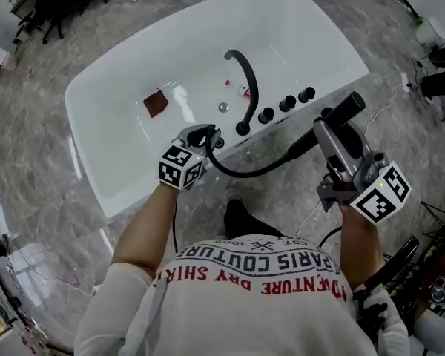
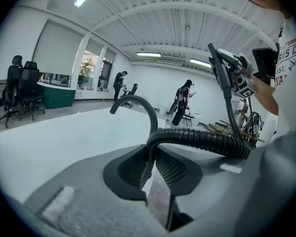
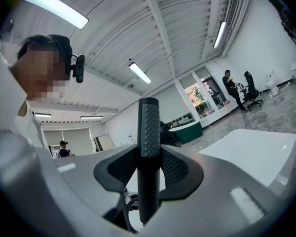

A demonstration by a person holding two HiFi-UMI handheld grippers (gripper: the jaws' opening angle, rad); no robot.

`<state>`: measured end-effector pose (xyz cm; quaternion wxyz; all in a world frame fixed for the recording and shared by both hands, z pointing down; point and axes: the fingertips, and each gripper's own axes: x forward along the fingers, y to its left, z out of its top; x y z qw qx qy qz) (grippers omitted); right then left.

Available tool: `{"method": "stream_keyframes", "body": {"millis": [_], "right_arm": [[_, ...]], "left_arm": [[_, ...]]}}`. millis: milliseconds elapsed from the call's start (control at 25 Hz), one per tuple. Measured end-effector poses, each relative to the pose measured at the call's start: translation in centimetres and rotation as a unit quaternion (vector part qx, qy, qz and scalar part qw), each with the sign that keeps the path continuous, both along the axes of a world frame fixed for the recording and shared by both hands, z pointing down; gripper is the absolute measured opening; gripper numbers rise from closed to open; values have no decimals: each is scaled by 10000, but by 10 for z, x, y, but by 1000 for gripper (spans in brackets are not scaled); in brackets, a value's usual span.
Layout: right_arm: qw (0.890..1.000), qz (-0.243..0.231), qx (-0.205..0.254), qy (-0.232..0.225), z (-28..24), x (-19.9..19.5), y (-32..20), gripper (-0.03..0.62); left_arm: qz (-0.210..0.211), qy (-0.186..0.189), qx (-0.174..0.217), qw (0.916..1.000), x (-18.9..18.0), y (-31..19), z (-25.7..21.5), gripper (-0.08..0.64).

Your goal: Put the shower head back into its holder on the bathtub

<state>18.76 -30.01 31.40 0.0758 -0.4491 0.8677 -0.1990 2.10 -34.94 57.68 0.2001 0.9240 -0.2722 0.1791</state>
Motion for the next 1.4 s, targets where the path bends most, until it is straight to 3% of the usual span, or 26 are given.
{"method": "stream_keyframes", "body": {"millis": [480, 1120, 1400], "right_arm": [[9976, -638, -254, 53, 40, -21, -20, 138], [9933, -953, -652, -7, 74, -36, -42, 138], [9924, -1058, -630, 8, 69, -44, -39, 138]], "left_arm": [[-318, -622, -1052, 9920, 1, 9, 114, 66], [159, -1540, -1495, 9766, 6, 22, 194, 67], [117, -1543, -1783, 9717, 0, 37, 200, 126]]}}
